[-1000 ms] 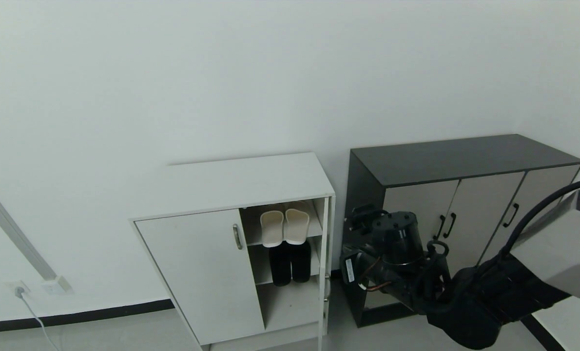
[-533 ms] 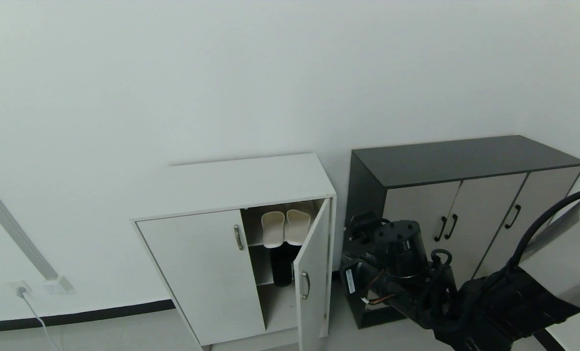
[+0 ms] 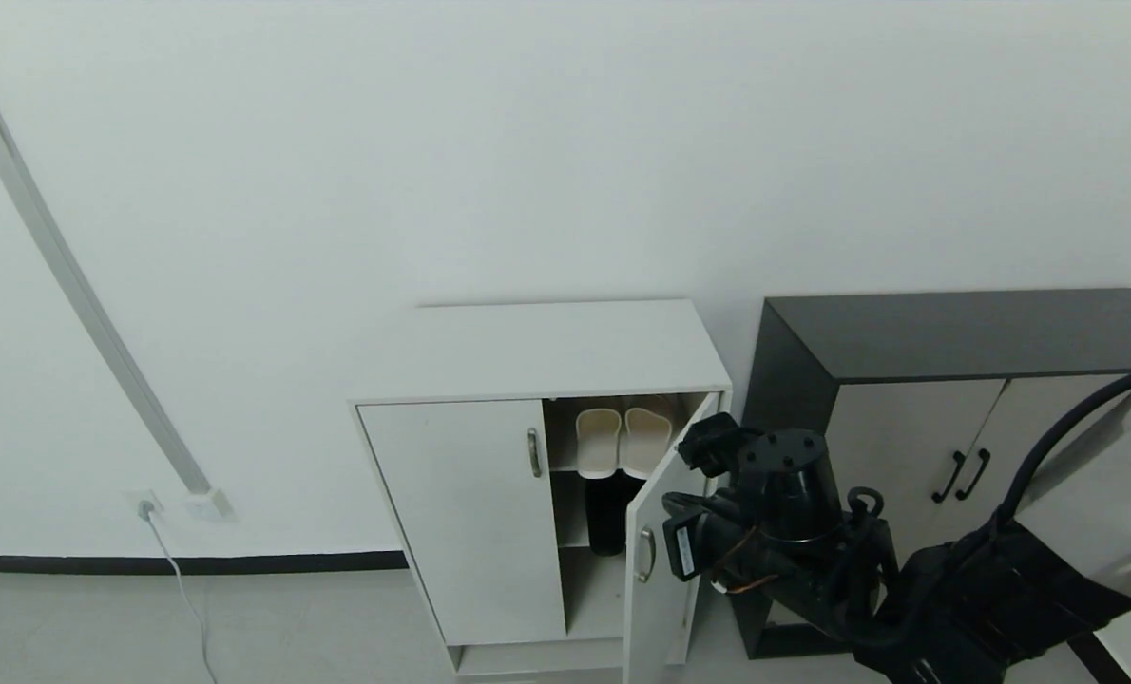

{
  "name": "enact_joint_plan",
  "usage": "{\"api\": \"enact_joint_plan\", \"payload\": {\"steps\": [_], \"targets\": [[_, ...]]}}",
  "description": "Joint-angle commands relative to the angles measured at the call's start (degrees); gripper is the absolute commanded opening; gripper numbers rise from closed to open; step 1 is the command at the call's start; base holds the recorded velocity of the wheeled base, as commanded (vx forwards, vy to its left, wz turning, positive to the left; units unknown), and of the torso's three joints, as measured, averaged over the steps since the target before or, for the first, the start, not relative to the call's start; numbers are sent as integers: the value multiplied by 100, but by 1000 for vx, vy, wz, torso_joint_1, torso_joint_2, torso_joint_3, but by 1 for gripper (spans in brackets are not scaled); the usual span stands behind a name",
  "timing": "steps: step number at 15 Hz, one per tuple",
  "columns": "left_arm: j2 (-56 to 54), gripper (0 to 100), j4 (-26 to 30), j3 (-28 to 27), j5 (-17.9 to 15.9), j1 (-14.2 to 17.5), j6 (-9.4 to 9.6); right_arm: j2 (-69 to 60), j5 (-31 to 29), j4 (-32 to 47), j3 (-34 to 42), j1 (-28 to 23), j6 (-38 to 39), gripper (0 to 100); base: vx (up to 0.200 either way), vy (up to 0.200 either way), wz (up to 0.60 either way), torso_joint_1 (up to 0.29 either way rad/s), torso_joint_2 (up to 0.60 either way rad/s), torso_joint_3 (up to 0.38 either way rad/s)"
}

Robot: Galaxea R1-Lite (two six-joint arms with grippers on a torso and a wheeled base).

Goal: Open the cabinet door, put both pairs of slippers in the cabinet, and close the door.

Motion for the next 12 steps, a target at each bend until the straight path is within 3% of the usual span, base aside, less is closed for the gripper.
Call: {"api": "enact_joint_plan", "payload": {"steps": [1, 4, 9, 12], "targets": [[7, 0, -2, 1, 0, 6, -2, -1, -4, -50, 93, -47, -14, 0, 0, 0, 0, 0, 0, 0], [7, 0, -2, 1, 9, 6, -2, -1, 5, -165, 576, -56, -32, 0, 0, 0, 0, 0, 0, 0], [7, 0, -2, 1, 0, 6, 7, 333, 5, -833, 1015, -56, -32, 0, 200, 0, 0, -1, -3, 7], [7, 0, -2, 1, 0, 6, -2, 526, 5, -850, 954, -65, -23, 0, 200, 0, 0, 5, 6, 2]]}}
